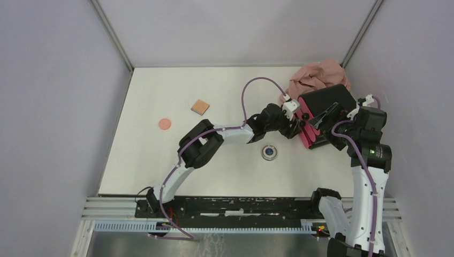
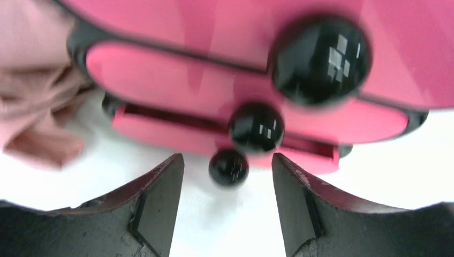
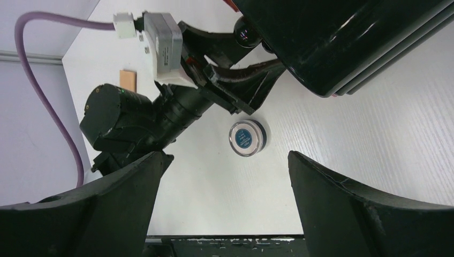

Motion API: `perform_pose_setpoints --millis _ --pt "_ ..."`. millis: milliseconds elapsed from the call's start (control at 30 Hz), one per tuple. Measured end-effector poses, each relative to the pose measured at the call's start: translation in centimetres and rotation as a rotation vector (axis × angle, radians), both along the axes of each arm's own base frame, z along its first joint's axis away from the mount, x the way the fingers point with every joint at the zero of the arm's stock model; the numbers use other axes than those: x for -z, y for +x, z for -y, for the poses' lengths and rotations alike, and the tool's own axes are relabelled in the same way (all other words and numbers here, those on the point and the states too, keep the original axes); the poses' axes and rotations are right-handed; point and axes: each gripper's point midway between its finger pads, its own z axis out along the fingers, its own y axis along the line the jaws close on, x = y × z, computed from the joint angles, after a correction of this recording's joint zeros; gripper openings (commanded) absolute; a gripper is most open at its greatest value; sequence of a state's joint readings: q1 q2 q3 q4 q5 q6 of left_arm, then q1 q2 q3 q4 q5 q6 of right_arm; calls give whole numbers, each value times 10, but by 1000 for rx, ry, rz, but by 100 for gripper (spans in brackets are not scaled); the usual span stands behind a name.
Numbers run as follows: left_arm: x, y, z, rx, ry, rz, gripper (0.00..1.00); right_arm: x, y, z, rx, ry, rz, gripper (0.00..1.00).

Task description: Organize the makeup

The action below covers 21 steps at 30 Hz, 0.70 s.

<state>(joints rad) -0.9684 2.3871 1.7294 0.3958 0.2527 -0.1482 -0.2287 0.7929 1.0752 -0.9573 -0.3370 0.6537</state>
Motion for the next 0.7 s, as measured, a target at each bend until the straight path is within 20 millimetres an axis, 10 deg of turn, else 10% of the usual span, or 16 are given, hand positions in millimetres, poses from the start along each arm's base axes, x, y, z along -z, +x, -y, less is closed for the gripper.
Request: perform_pose_setpoints --millis 267,700 --pt "11 -27 -54 -23 120 -5 75 3 3 0 -2 1 -4 94" --pt "27 -17 -40 -11 139 9 75 3 2 1 -4 -4 -4 94"
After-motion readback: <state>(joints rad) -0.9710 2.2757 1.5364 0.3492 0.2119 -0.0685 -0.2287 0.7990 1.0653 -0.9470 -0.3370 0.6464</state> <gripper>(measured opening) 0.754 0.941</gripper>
